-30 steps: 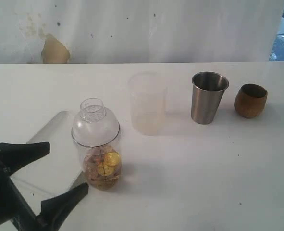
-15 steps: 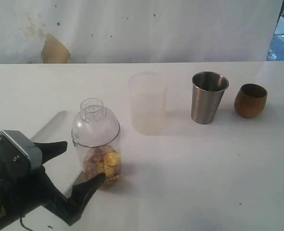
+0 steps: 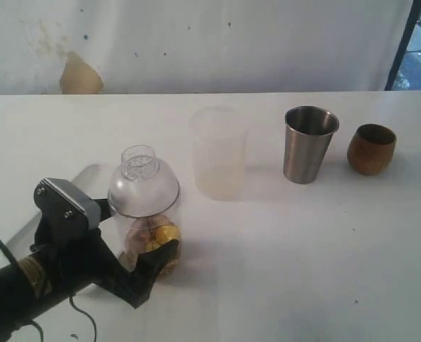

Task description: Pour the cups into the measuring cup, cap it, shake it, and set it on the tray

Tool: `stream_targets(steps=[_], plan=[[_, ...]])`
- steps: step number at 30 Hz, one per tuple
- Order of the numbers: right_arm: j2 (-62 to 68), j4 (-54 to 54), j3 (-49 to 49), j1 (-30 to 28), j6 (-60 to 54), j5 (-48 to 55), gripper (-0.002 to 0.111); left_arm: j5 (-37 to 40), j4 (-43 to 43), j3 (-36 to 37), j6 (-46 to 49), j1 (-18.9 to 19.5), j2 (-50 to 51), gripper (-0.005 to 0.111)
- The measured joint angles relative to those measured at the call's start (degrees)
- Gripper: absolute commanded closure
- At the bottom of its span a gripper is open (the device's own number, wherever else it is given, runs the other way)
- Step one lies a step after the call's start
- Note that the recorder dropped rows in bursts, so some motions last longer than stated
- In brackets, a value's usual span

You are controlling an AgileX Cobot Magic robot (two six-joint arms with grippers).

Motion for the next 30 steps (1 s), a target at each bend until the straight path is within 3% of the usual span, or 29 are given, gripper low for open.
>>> stream_targets(steps=[17, 30], plan=[[0.0, 0.0, 0.0, 0.0, 0.0, 0.0, 0.108, 1.8, -4.0, -6.0, 0.9, 0.0, 5.6, 0.002], [0.0, 0.0, 0.0, 0.0, -0.5, 0.0, 0.108, -1.3, -7.0, -9.6, 0.1, 0.0, 8.3, 0.002]])
